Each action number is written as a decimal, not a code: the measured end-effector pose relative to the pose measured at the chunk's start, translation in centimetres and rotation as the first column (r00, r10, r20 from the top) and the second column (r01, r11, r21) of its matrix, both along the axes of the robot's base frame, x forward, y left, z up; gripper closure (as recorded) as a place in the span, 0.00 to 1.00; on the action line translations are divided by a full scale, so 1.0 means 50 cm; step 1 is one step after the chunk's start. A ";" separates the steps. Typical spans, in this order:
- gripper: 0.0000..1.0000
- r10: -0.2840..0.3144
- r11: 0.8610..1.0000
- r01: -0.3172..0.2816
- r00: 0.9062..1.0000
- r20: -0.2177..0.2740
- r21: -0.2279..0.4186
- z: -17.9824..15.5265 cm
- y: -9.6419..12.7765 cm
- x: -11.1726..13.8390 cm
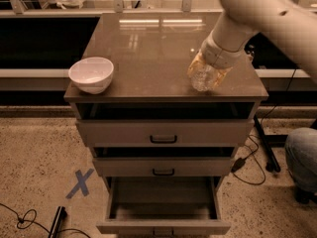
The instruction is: Place water bottle into bottom drawer
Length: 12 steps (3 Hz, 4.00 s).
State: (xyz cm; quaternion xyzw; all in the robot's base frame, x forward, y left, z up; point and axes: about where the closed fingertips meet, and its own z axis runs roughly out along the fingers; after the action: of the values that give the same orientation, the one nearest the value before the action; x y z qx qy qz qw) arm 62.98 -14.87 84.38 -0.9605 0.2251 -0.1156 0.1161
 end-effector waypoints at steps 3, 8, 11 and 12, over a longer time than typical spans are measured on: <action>1.00 0.058 0.889 -0.180 0.957 0.285 0.421 0.228 -0.012 -0.139; 0.83 0.421 0.717 -0.481 0.876 0.235 0.505 0.060 0.003 -0.282; 1.00 0.824 0.436 -0.866 0.494 0.279 0.246 0.035 0.024 -0.367; 1.00 0.828 0.490 -0.851 0.522 0.204 0.191 -0.001 0.025 -0.363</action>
Offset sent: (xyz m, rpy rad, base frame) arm -0.1026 -0.0119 0.1797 0.7310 -0.4312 0.2061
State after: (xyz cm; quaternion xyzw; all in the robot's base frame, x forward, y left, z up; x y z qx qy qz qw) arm 44.81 -13.63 84.35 -0.9170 -0.2629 -0.0536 0.2951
